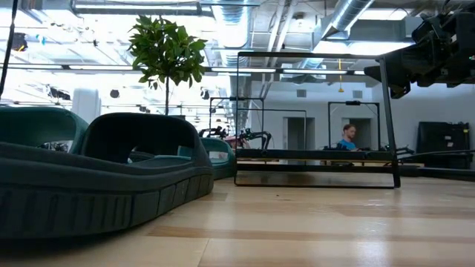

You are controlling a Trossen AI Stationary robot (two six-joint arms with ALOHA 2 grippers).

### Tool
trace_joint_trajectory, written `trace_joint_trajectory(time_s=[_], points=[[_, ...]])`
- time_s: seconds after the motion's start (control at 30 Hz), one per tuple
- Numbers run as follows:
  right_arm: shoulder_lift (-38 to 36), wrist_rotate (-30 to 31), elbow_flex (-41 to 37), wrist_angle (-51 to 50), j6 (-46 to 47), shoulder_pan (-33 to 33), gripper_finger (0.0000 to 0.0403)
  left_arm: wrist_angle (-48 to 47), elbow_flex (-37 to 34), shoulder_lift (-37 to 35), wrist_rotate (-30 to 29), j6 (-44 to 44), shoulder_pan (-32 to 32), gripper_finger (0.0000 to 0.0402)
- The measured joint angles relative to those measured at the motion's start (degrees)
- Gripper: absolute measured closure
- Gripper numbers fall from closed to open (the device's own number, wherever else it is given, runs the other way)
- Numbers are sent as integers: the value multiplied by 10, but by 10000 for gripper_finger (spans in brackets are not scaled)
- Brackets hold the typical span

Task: Pick and place slides into the shelf
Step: Put the bottom green slide on the shelf

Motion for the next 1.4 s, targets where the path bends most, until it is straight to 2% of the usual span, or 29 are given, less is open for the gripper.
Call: trace_joint_trajectory(time_s=[0.1,0.23,0.33,0.43,0.57,0.7,1.0,1.23,1.4], points=[[0,0,0,0,0,0,202,8,0,10,-17,0,0,267],[0,0,0,0,0,0,202,10,0,9,-94,-9,6,267],[0,0,0,0,0,0,202,10,0,9,-118,-12,12,267],[0,0,0,0,0,0,202,20,0,9,-103,-25,19,267],[0,0,0,0,0,0,202,85,0,9,-71,-23,22,267],[0,0,0,0,0,0,202,129,0,9,-75,-23,22,267],[0,0,0,0,0,0,202,138,1,40,-83,-73,20,267],[4,0,0,-2,0,0,202,149,0,92,-19,-112,21,267],[4,0,0,0,0,0,202,140,1,94,-25,-128,18,267]])
